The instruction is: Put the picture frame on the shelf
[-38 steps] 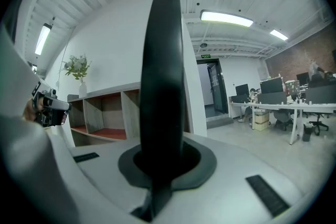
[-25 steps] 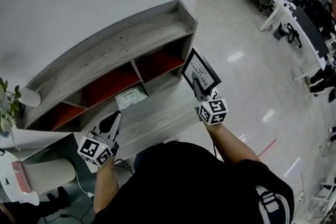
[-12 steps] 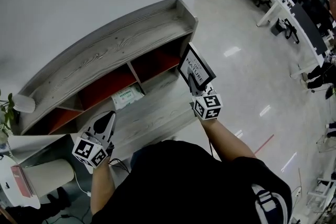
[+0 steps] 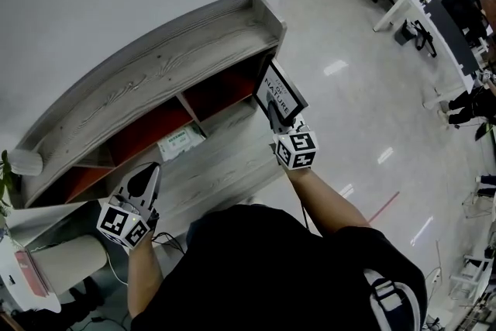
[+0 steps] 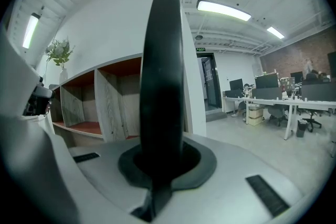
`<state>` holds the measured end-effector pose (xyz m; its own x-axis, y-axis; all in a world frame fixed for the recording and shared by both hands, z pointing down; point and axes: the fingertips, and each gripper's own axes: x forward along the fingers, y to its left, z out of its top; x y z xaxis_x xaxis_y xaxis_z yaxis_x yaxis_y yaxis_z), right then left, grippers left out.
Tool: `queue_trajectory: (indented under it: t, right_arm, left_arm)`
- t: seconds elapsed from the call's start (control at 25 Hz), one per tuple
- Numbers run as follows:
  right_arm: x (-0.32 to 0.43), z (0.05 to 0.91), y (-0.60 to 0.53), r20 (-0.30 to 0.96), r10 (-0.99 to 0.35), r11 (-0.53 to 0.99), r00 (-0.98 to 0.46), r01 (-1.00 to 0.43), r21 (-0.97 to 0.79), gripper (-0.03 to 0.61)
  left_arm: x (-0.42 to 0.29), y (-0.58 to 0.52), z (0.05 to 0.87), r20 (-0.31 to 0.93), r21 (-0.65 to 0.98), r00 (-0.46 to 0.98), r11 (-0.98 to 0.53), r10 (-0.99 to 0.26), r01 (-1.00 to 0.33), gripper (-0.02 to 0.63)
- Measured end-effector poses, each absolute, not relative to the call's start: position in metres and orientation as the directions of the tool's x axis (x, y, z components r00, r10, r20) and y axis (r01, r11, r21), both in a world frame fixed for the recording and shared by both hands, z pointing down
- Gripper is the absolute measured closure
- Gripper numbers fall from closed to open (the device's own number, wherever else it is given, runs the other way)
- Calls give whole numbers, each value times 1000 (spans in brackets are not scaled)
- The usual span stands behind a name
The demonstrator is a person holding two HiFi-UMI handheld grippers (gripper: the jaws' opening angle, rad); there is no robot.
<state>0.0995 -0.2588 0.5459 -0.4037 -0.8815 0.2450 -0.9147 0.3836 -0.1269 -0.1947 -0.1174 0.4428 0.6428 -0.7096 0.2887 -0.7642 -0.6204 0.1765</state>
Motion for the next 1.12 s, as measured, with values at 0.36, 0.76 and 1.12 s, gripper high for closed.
queue_trajectory:
  t: [0.36,0.76,1.12]
  right_arm:
    - [94,557,-275,255,-885,372,-391,-921,-119,555]
    - [87,567,-291,263,-888,362,-377,-926,-107,555]
    - [85,577,-300,280,-888,352,-364,-931,-94,555]
  left_arm:
    - [-203,-127,449,305,180,636,-613,-709,-769,594]
    - [-209,-133,456,316,192,635,-609,-705,-770,594]
    - [-208,-136,461,320,201,641,-611,-698,-766,594]
